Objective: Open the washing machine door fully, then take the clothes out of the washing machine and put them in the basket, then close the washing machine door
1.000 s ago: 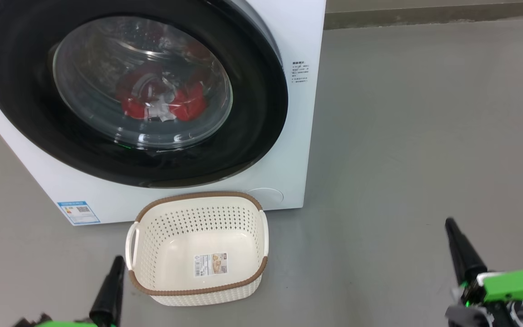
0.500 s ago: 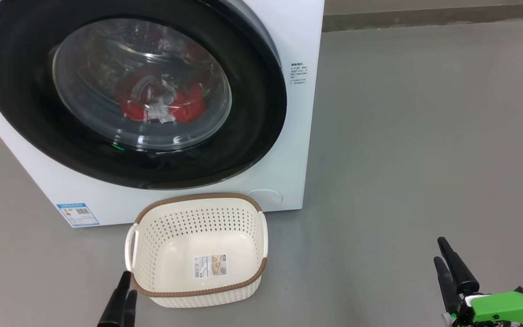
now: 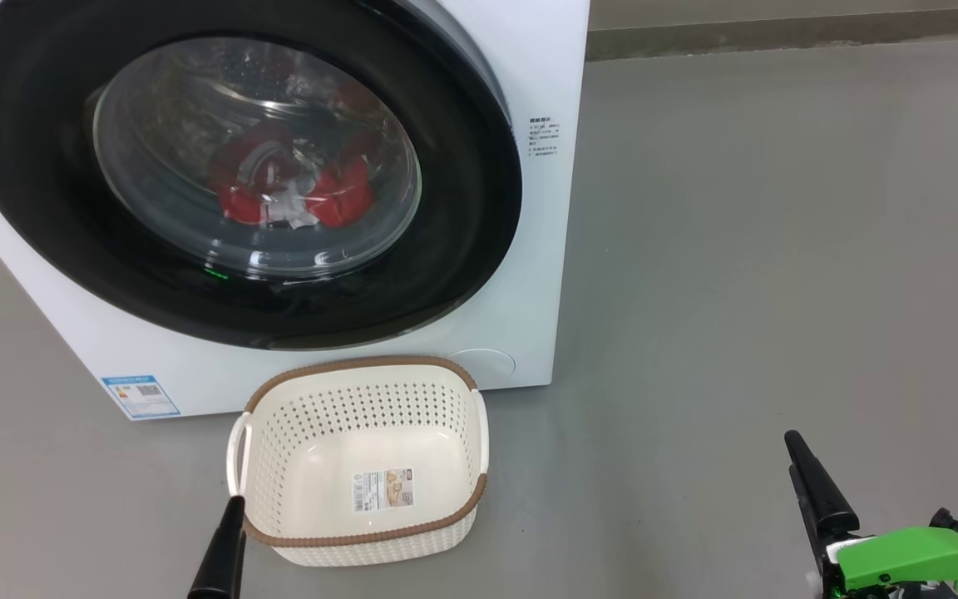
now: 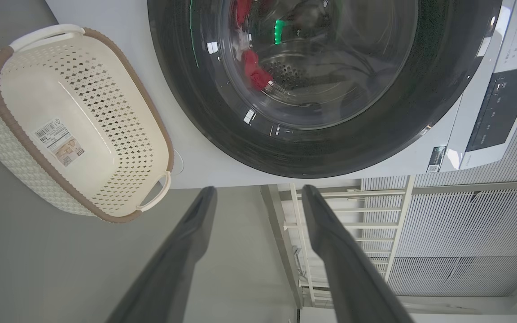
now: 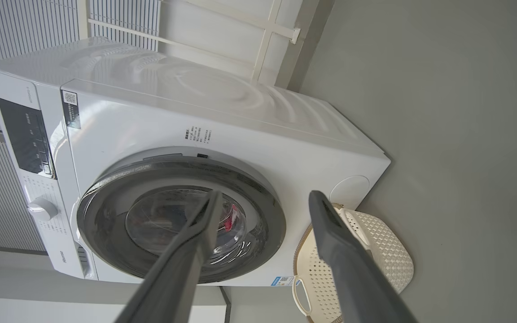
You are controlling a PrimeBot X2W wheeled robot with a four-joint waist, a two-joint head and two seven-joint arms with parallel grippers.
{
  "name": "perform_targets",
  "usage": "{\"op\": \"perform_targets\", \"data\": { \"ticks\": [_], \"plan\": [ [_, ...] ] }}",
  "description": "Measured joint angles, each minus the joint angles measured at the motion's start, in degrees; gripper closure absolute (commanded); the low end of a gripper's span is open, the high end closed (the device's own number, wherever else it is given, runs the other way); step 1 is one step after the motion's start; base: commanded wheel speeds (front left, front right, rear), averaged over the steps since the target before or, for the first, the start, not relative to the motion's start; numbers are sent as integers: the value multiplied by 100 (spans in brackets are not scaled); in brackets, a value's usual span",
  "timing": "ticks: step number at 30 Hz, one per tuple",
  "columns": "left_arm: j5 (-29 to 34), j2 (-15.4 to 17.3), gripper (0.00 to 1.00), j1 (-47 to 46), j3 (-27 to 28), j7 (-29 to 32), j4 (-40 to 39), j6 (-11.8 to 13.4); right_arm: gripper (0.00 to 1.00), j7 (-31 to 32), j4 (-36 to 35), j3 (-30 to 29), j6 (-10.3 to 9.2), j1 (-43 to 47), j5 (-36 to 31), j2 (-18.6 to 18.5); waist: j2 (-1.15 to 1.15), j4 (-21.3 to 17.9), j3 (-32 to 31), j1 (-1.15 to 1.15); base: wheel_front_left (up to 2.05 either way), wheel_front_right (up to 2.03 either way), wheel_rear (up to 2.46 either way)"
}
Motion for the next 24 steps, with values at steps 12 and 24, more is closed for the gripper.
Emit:
{"op": "perform_targets", "data": {
  "ticks": [12, 24],
  "plan": [
    [1260, 3, 0, 1, 42, -186, -199, 0, 0, -183, -197, 63, 0, -21, -1068, -2, 0, -24, 2, 0, 0, 0, 0],
    [2229, 11, 0, 20, -48, -372, -475, 146, 0, -389, -319, 296, 0, -24, -2000, -38, 0, -59, -15, 0, 0, 0, 0]
  ]
}}
